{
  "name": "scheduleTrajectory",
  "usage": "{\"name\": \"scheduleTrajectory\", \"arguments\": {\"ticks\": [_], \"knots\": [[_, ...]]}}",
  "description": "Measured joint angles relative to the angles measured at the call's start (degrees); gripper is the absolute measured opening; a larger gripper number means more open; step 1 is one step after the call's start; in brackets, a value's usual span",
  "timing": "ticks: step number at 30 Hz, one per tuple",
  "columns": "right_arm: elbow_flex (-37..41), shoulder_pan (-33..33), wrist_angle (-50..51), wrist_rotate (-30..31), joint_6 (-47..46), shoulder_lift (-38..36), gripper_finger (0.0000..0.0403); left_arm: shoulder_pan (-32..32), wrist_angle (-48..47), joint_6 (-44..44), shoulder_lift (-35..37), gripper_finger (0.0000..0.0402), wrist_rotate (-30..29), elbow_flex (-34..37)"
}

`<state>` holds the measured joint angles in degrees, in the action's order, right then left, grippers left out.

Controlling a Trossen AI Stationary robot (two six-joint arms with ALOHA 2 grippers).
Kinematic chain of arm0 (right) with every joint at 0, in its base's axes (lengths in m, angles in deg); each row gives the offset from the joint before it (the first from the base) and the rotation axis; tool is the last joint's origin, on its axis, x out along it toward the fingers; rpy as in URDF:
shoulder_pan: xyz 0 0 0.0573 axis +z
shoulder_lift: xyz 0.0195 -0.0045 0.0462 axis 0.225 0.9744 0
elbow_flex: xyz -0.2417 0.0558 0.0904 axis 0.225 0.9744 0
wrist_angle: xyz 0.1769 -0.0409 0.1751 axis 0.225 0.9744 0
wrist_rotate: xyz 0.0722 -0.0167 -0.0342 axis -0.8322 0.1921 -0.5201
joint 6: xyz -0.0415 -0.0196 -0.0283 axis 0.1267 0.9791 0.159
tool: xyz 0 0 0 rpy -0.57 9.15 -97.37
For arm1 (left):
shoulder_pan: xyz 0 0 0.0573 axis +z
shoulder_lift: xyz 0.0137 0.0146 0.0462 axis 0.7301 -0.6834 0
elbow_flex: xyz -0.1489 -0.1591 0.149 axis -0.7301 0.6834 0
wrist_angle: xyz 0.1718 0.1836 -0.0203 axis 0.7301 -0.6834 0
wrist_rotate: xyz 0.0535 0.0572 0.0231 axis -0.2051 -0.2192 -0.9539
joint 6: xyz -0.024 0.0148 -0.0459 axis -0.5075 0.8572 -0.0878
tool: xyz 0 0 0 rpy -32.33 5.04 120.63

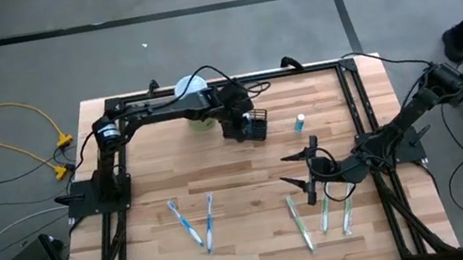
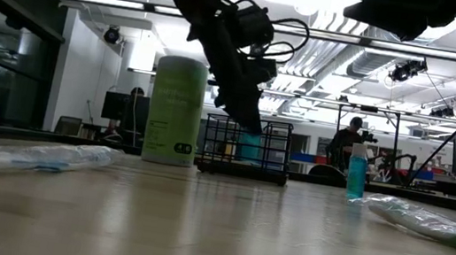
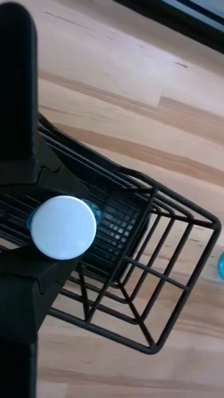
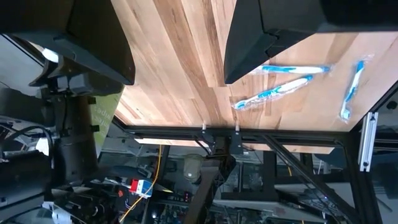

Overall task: Pick & Place toothbrushing station
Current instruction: Put the left mouthwash into the mesh organizer

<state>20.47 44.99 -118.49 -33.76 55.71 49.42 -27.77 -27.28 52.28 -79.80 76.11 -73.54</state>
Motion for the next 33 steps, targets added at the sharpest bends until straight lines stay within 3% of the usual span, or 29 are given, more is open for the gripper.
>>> {"name": "scheduleTrajectory", "arguments": {"ticks": [33], "knots": [[0.0,0.0,0.14,-0.02,-0.02,0.0,0.0239,0.0,2.65,1.73,-0.09,0.0086,0.27,0.17]]}}
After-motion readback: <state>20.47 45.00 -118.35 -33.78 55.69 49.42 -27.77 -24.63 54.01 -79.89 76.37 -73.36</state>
